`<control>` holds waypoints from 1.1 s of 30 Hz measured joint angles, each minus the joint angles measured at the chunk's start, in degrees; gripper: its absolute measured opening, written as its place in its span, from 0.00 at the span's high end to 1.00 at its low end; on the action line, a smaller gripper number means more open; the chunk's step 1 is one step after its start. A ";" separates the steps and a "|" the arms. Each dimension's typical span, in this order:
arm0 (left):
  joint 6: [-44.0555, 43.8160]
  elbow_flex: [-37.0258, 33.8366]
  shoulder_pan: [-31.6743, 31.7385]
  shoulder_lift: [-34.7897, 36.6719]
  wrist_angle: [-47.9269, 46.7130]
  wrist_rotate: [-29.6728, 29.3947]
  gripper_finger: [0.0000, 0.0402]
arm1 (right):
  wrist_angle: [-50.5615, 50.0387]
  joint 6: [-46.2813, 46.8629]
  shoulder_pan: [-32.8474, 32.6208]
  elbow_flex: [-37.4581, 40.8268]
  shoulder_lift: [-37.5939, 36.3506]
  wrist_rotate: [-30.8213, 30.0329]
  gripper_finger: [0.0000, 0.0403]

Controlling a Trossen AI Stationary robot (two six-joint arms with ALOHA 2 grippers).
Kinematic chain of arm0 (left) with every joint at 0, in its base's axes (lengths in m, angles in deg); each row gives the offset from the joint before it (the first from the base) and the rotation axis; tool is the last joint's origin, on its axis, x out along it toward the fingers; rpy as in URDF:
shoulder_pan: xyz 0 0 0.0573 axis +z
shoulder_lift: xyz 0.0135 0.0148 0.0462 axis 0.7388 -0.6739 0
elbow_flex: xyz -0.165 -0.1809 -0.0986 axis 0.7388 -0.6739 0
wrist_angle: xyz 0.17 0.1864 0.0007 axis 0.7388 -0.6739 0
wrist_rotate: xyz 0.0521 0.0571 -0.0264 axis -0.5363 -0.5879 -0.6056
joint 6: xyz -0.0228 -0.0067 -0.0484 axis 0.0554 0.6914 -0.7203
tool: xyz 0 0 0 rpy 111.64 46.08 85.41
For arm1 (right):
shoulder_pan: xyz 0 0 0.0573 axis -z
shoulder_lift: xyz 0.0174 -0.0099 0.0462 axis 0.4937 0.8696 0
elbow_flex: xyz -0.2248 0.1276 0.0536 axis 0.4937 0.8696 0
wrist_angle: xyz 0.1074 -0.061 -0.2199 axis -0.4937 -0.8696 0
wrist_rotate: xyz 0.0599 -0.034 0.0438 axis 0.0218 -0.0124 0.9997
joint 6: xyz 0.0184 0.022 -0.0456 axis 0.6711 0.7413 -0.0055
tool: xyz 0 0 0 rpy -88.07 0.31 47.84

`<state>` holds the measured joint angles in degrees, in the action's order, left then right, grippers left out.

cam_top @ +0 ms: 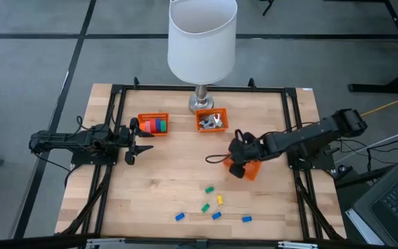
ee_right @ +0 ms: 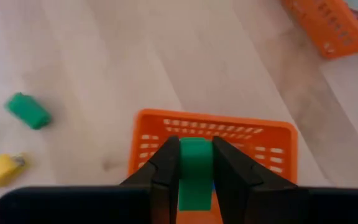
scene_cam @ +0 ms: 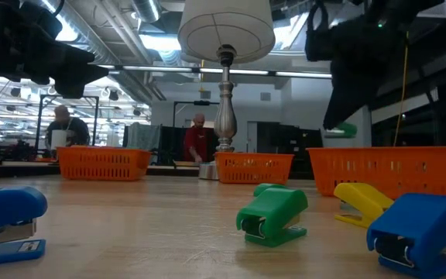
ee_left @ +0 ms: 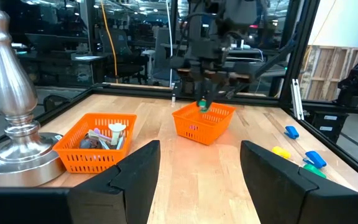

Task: Pick and place Stapler, Stapler remover, tape
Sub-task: Put the green stapler into the bottom orange bin

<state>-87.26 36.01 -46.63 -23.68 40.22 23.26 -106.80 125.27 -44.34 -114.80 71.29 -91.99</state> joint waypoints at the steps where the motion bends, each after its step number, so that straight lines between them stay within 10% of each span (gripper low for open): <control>1: 0.00 0.02 0.01 -0.02 0.00 0.00 0.46 | -0.21 -0.02 0.48 0.01 0.29 0.17 0.83; 24: 0.00 -0.01 -0.01 -0.01 0.00 0.00 0.46 | 3.55 7.62 2.19 0.07 11.47 4.72 0.83; 33: 0.00 0.01 0.02 -0.02 0.00 0.00 0.46 | 2.04 7.20 2.35 0.07 11.90 3.67 0.69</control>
<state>-87.26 36.02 -46.61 -23.70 40.22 23.26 -104.76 132.47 -41.99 -114.73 83.19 -88.32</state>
